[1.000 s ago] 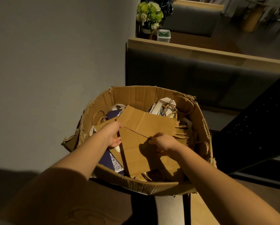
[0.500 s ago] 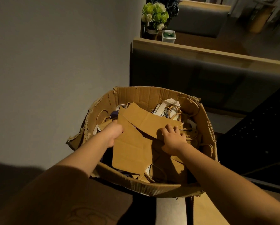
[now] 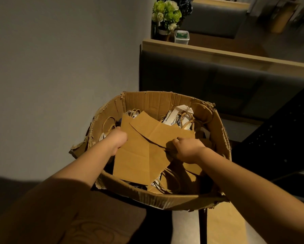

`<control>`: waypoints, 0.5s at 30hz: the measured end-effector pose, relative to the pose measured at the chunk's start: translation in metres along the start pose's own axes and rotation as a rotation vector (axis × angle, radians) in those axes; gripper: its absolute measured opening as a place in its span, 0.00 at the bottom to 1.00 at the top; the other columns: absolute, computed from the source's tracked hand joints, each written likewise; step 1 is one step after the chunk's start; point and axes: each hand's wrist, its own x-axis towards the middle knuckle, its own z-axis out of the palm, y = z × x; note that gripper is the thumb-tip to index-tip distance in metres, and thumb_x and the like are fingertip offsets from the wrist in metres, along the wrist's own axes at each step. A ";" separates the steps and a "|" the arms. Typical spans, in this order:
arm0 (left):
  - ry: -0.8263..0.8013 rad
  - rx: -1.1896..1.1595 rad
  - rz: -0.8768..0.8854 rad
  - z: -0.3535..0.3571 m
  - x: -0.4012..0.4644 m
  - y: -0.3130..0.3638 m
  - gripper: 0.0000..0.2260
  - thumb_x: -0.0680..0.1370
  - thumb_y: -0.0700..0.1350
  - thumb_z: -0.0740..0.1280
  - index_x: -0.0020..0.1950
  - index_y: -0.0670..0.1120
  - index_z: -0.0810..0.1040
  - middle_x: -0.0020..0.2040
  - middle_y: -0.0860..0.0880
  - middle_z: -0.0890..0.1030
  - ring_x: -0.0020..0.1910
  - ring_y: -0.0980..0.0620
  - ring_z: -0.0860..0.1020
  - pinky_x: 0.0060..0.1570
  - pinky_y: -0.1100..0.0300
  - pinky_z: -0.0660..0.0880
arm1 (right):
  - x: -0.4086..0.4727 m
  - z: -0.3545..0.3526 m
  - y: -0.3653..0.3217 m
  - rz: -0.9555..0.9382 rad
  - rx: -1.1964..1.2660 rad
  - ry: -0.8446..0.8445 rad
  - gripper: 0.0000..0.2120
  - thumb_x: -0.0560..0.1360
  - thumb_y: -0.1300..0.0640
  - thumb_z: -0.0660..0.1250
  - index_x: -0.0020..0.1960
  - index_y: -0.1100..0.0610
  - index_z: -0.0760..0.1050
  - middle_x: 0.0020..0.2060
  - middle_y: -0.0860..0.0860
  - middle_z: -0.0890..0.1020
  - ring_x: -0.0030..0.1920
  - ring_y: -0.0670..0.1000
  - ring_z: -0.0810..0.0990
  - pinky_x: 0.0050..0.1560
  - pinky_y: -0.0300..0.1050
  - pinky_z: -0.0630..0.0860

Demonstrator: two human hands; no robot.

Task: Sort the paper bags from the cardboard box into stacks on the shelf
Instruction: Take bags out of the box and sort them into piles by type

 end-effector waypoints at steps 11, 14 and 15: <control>0.236 0.300 0.122 -0.017 -0.001 0.005 0.14 0.76 0.36 0.62 0.61 0.44 0.68 0.49 0.42 0.76 0.47 0.41 0.76 0.44 0.54 0.73 | -0.031 -0.044 0.014 0.093 -0.104 0.450 0.16 0.80 0.59 0.59 0.66 0.50 0.74 0.60 0.52 0.79 0.65 0.56 0.73 0.70 0.59 0.63; 0.296 0.494 0.205 -0.021 -0.006 0.010 0.19 0.76 0.36 0.60 0.67 0.46 0.67 0.48 0.45 0.75 0.45 0.43 0.75 0.43 0.53 0.74 | -0.040 -0.063 0.026 0.088 -0.156 0.633 0.15 0.77 0.57 0.62 0.62 0.47 0.76 0.68 0.50 0.73 0.75 0.57 0.61 0.74 0.65 0.45; 0.318 0.559 0.237 -0.022 -0.008 0.012 0.22 0.75 0.36 0.59 0.69 0.48 0.65 0.47 0.46 0.75 0.43 0.44 0.76 0.42 0.52 0.76 | -0.042 -0.068 0.031 0.077 -0.161 0.696 0.14 0.77 0.57 0.64 0.59 0.47 0.78 0.70 0.51 0.72 0.76 0.58 0.58 0.74 0.66 0.42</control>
